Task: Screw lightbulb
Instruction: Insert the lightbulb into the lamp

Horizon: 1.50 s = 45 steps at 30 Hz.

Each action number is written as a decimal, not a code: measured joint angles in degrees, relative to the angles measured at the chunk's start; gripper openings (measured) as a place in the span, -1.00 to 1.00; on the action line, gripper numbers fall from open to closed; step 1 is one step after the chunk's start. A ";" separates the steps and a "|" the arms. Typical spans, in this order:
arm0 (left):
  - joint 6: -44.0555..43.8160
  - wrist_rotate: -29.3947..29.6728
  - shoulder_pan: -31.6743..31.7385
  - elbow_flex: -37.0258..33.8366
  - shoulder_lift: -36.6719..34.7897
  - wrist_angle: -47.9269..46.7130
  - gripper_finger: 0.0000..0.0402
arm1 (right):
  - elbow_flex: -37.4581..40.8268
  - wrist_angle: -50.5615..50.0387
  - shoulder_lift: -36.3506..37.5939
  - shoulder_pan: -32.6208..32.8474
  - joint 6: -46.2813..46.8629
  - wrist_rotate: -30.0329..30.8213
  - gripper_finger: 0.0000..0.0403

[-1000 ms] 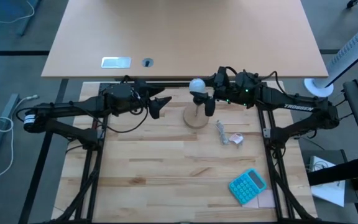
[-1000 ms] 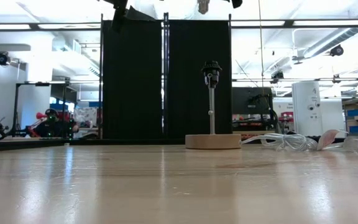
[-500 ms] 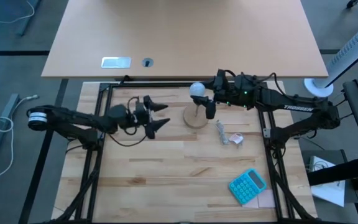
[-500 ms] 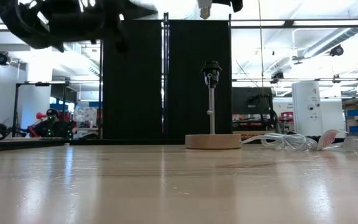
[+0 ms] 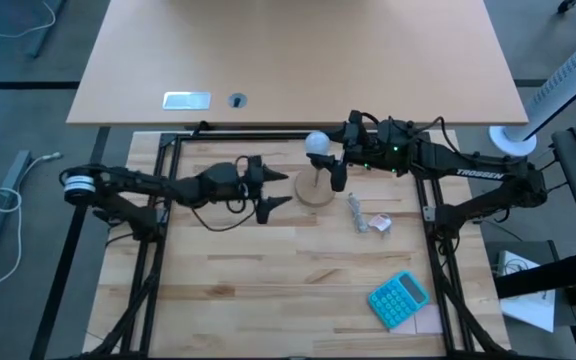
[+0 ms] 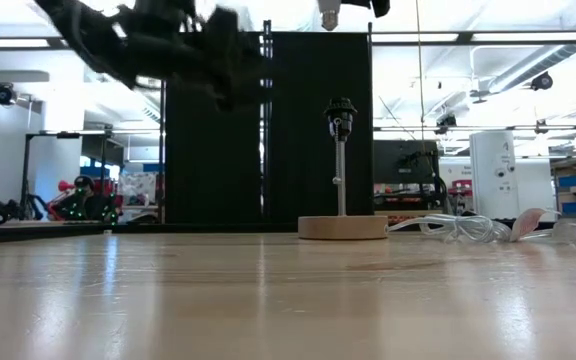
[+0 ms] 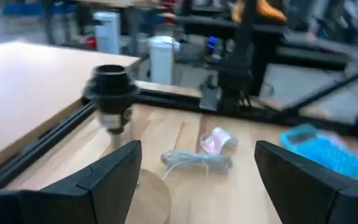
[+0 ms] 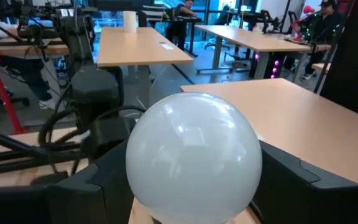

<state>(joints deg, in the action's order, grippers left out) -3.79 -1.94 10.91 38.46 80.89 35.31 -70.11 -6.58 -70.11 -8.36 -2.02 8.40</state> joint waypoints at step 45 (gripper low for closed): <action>7.32 -18.94 11.61 22.77 32.98 6.70 -0.17 | 0.07 -3.09 0.20 0.24 1.53 -1.01 0.24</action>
<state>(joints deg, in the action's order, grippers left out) 3.53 -20.88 22.52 61.23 113.86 42.01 -70.04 -9.67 -69.91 -8.12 -0.49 7.40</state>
